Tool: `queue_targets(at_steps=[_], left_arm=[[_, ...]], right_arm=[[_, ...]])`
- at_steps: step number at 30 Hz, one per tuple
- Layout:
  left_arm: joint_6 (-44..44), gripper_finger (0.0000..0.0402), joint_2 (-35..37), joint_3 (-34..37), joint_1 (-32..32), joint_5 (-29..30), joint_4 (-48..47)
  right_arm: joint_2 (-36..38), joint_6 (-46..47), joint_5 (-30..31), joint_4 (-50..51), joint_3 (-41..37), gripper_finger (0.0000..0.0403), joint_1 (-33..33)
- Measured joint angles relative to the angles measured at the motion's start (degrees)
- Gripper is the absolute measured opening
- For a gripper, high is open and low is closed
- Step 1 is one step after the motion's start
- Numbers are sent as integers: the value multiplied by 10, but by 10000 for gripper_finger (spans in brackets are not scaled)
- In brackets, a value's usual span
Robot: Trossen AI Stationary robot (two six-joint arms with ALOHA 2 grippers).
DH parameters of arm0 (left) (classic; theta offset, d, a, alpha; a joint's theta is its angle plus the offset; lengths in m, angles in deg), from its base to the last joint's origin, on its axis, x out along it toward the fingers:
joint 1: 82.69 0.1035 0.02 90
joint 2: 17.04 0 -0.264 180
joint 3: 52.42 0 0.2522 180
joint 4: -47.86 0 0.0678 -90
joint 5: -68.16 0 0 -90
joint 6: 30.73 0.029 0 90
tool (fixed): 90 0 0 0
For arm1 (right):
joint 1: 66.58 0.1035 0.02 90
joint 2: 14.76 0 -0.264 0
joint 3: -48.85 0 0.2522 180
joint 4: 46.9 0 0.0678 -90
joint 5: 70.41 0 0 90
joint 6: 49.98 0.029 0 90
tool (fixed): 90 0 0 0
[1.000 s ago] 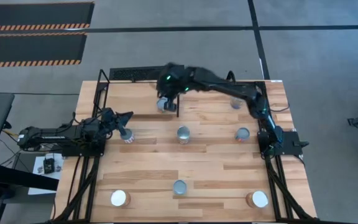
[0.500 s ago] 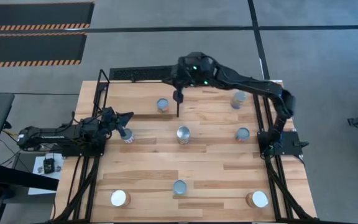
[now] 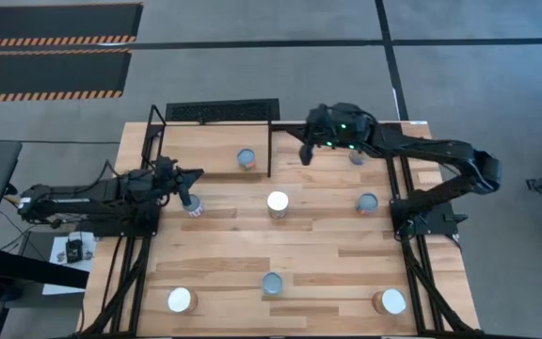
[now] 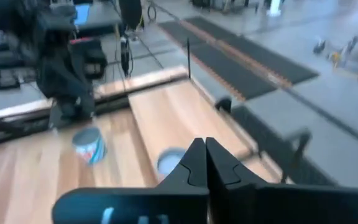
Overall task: Pick and place cans onto a shelf
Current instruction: Put the small canned fresh sliced carrots on the shelf
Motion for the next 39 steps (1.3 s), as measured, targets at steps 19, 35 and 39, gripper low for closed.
queue_targets(at_steps=[19, 35, 39], left_arm=[[-203, 30, -347, -186, -42, -166, -401], [-211, 144, -487, -189, -80, -104, -378], [-189, 128, -498, -189, -80, -101, -371]], right_arm=[[116, 22, -7, -12, -142, 3, -62], [114, -5, -17, -4, -142, 6, -62], [114, -5, -18, -4, -142, 5, -62]])
